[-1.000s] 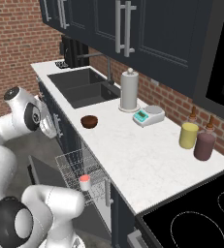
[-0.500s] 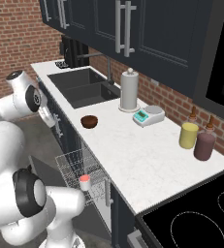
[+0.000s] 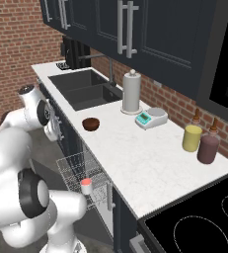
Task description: Pick up the cup and bowl from the counter, place them in the dishwasher, and close the dishwasher door.
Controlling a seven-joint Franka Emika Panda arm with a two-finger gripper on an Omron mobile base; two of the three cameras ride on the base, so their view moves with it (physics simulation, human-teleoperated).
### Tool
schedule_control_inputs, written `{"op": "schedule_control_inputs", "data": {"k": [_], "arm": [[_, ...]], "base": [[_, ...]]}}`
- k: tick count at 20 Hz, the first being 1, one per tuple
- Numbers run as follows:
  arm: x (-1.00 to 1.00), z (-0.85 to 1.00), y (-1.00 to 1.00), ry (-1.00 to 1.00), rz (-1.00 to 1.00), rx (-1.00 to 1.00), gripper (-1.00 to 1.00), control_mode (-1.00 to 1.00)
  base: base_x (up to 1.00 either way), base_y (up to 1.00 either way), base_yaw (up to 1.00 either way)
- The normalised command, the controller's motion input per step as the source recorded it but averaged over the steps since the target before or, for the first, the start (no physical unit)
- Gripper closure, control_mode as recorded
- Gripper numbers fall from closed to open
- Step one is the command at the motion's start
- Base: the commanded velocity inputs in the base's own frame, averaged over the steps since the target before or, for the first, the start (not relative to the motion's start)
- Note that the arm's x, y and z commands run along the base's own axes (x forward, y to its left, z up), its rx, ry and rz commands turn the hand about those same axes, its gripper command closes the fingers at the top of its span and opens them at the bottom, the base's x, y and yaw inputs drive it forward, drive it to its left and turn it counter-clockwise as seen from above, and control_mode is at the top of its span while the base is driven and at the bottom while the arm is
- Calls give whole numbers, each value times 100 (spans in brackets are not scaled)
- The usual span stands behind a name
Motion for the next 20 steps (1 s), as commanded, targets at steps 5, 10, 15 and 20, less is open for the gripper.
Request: {"op": "schedule_control_inputs", "data": {"k": [5, 10, 15, 20], "arm": [[30, -6, -4, -16, -53, 11, -100, -100], [29, 0, 0, -5, -67, 15, -100, -100], [14, 7, -1, -1, -64, 34, -100, -100], [2, 3, -5, -4, -63, 40, -100, -100]], "base": [[0, 0, 0], [0, 0, 0], [0, 0, 0], [0, 0, 0]]}}
